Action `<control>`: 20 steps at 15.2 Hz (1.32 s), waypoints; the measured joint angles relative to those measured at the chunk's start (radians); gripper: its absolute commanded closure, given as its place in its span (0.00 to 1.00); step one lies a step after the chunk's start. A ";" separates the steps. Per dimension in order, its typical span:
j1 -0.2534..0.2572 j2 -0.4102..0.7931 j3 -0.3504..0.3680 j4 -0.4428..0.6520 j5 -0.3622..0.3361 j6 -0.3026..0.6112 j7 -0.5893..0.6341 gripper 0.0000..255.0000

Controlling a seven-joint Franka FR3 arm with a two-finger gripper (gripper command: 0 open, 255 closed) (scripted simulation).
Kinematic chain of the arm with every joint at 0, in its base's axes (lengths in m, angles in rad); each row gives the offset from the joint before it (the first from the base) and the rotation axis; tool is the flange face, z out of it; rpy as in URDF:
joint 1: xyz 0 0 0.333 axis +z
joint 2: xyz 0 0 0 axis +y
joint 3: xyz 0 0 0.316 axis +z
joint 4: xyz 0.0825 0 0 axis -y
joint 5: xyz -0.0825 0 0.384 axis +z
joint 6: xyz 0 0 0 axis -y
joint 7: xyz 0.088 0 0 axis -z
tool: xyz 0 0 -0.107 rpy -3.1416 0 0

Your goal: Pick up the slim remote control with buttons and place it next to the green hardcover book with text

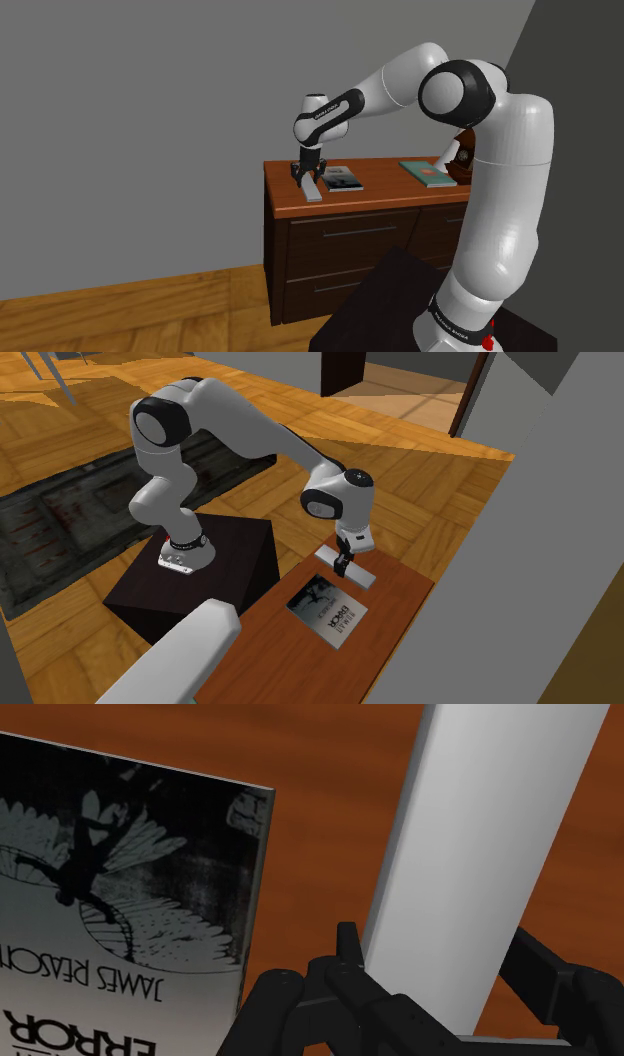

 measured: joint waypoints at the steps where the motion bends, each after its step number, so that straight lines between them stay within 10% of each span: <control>1: 0.000 0.000 0.000 0.000 0.000 0.000 0.000 1.00; 20: -0.004 -0.097 -0.005 0.096 -0.002 -0.193 -0.011 1.00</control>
